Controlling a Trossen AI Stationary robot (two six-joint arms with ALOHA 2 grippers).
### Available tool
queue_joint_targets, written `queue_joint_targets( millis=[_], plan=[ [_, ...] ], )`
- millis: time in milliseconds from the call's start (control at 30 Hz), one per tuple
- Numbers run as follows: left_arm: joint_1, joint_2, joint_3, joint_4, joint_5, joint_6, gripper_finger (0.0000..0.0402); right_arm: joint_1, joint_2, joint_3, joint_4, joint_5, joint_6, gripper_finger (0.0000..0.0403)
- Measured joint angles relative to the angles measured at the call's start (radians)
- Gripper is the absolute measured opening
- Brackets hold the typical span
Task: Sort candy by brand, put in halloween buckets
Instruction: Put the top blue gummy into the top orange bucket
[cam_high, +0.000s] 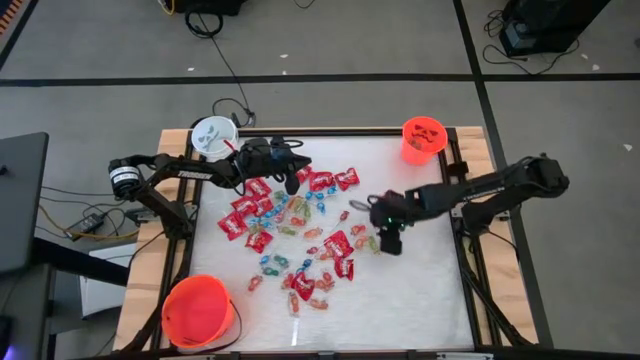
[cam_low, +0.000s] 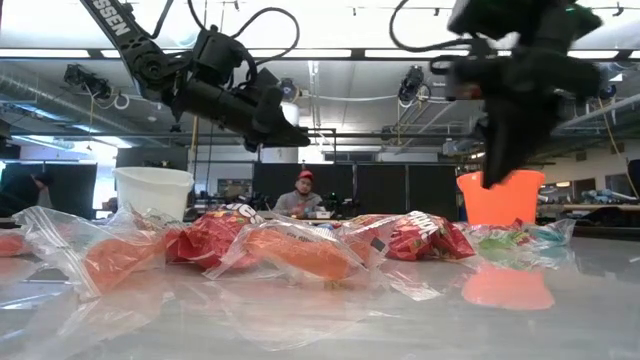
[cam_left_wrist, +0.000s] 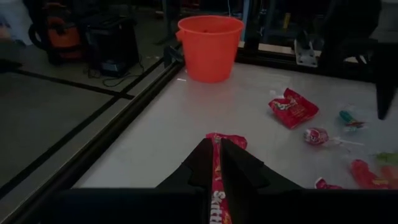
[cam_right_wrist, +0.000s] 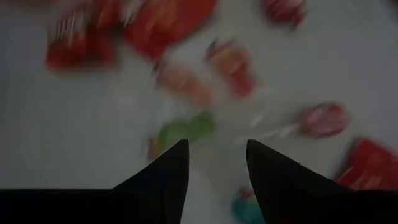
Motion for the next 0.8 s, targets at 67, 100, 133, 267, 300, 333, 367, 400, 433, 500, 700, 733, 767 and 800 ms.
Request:
queue_joint_targets(
  millis=[67, 100, 133, 267, 300, 333, 367, 400, 433, 500, 700, 733, 767, 800],
  plan=[
    [0.000, 0.000, 0.000, -0.002, 0.000, 0.000, 0.0037, 0.032, 0.000, -0.015, -0.035, 0.049, 0.026, 0.0171],
    [0.000, 0.000, 0.000, -0.003, 0.000, 0.000, 0.0037, 0.041, 0.000, -0.020, -0.062, 0.076, 0.053, 0.0171],
    [0.000, 0.000, 0.000, -0.002, 0.000, 0.000, 0.0037, 0.044, 0.000, -0.024, -0.090, 0.091, 0.079, 0.0171],
    [0.000, 0.000, 0.000, -0.002, 0.000, 0.000, 0.0037, 0.045, 0.000, -0.034, -0.141, 0.092, 0.120, 0.0171],
    [0.000, 0.000, 0.000, -0.002, 0.000, 0.001, 0.0037, 0.045, 0.000, -0.041, -0.141, 0.074, 0.109, 0.0171],
    [0.000, 0.000, 0.000, -0.002, 0.000, 0.005, 0.0037, 0.046, 0.000, -0.049, -0.144, 0.058, 0.091, 0.0171],
    [0.000, 0.000, 0.000, -0.002, 0.000, 0.011, 0.0037, 0.046, 0.000, -0.059, -0.146, 0.053, 0.075, 0.0171],
    [0.000, 0.000, 0.000, -0.002, 0.000, 0.016, 0.0037, 0.046, 0.000, -0.069, -0.146, 0.057, 0.060, 0.0171],
    [0.000, 0.000, 0.000, -0.002, 0.000, 0.016, 0.0037, 0.046, 0.000, -0.080, -0.145, 0.068, 0.050, 0.0171],
    [0.000, 0.000, 0.000, -0.003, 0.000, 0.017, 0.0037, 0.044, 0.000, -0.105, -0.141, 0.077, 0.027, 0.0171],
    [0.000, 0.000, 0.000, -0.003, 0.000, 0.019, 0.0037, 0.019, 0.000, -0.170, -0.012, 0.126, 0.009, 0.0168],
    [0.000, 0.000, 0.000, -0.003, 0.000, 0.019, 0.0037, 0.015, 0.000, -0.179, 0.014, 0.128, 0.008, 0.0164],
    [0.000, 0.000, 0.000, -0.003, 0.000, 0.019, 0.0037, 0.010, 0.000, -0.186, 0.036, 0.129, 0.008, 0.0159],
    [0.000, 0.000, 0.000, -0.003, 0.000, 0.019, 0.0037, 0.005, 0.000, -0.190, 0.057, 0.128, 0.004, 0.0152]
  ],
)
